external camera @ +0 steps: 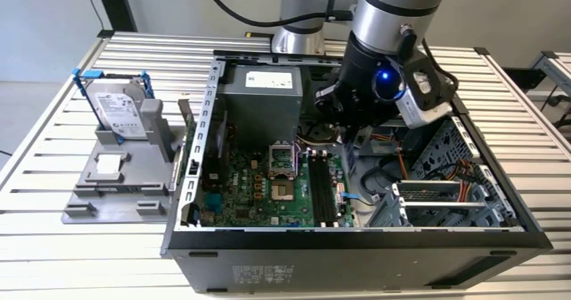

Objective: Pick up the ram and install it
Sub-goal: 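Insert the ram into the slot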

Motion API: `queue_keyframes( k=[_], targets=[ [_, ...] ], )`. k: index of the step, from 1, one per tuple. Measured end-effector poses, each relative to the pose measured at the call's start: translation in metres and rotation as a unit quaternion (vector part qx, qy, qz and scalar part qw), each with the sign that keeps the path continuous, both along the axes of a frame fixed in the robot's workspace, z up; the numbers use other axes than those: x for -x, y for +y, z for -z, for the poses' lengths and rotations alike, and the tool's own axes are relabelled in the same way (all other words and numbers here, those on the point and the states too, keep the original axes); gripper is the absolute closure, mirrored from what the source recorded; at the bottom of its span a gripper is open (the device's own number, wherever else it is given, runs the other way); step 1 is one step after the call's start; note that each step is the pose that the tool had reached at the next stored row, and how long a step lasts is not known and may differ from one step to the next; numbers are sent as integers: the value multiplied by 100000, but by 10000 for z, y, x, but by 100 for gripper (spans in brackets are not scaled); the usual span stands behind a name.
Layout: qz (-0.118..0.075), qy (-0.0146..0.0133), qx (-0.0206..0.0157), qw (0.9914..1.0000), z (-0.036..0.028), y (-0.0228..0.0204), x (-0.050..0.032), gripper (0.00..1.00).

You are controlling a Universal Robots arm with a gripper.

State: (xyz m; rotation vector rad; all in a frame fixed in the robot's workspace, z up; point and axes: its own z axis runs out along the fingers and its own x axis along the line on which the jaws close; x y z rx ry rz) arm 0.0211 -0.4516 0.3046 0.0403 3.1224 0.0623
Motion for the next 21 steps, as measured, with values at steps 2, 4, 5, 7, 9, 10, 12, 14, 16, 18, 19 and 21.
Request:
queue_keyframes(
  k=[2,4,5,7,9,10,12,14,16,18,19,21],
  targets=[
    [-1,-1,1,100000,36,0,0,100],
    [7,-1,-2,100000,74,0,1,100],
    [3,-1,1,100000,91,0,2,100],
    [9,2,0,100000,127,0,7,100],
    [1,0,2,100000,164,-8,14,100],
    [1,2,10,100000,181,-22,19,100],
    [-3,-3,-4,100000,219,-59,30,100],
    [47,-1,-6,100000,256,-84,40,100],
    [80,1,5,100000,293,-105,52,100],
    [76,-3,3,100000,329,-115,58,100],
    [70,0,17,100000,346,-119,60,100],
    [74,3,54,100000,383,-125,64,100]
  ],
)
